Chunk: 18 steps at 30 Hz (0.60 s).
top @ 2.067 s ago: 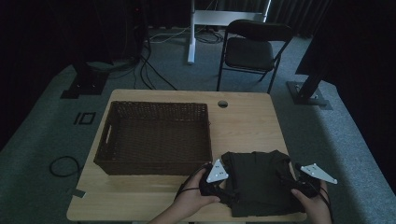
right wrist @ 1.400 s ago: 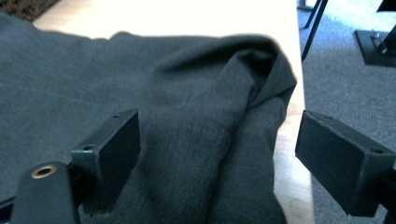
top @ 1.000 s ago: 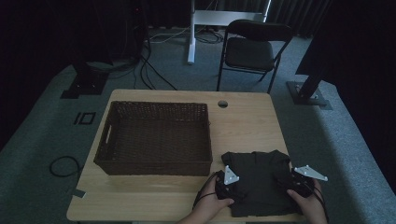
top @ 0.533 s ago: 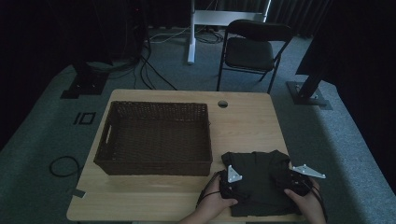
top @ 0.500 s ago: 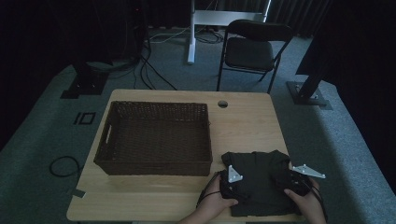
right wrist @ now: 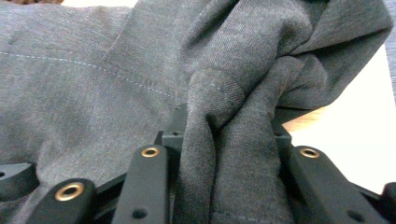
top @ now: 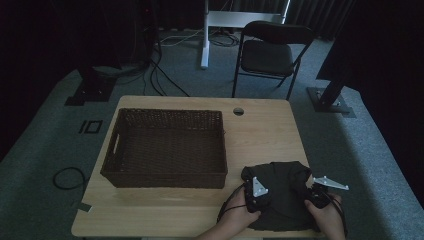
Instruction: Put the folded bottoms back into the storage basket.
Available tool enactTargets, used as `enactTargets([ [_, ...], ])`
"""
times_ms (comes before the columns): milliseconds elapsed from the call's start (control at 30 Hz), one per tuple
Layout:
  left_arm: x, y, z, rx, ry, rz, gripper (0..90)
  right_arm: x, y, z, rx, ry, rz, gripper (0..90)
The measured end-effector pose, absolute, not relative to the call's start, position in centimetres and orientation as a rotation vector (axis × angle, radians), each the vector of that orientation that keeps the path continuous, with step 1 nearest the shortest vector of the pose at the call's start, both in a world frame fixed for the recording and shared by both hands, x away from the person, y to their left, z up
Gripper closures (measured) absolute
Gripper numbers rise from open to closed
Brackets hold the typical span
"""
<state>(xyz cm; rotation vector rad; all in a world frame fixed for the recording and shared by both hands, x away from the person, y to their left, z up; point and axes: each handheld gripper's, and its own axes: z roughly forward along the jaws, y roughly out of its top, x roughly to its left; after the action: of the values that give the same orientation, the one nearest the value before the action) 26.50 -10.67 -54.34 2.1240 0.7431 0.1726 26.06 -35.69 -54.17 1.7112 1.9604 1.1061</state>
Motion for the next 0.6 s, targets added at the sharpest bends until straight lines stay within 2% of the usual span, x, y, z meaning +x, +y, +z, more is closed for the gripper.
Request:
enactTargets([
  [133,26.8,-10.5,-53.8,2.131,0.76,0.158,70.8,25.8,-35.3,-53.7,1.718,1.937,1.094,66.2],
  [600,27.1,-10.0,-50.4,2.13,0.721,0.128,75.4,25.1,-35.6,-50.2,1.731,1.906,1.213,68.2],
])
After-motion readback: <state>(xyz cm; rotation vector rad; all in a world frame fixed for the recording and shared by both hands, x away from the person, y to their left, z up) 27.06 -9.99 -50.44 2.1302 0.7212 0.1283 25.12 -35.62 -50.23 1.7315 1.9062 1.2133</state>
